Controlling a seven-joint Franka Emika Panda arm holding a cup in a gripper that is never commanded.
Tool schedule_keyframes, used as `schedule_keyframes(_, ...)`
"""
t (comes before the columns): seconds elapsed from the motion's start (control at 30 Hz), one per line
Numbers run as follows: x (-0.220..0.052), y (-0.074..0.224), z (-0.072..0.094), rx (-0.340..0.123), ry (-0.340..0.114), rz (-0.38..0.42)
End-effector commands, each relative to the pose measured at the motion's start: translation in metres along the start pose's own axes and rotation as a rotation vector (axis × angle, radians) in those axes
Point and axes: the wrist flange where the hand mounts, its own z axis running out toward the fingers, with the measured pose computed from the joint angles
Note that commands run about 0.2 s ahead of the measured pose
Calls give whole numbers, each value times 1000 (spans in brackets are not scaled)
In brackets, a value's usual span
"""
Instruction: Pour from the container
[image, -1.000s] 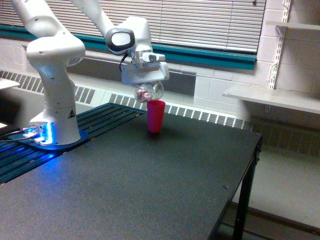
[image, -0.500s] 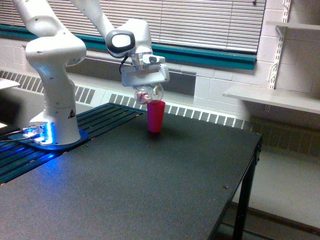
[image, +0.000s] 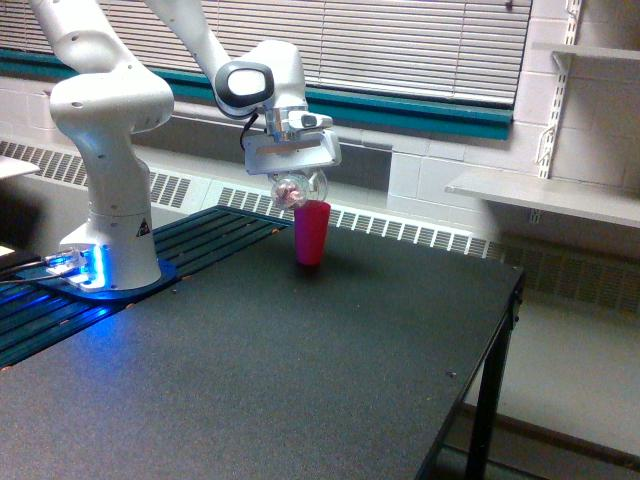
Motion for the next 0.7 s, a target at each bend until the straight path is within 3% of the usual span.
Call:
schedule_keyframes(0.03, -1, 1, 5, -12, -14, 10)
schedule_keyframes(0.7, 17, 1, -1, -56, -6, -31)
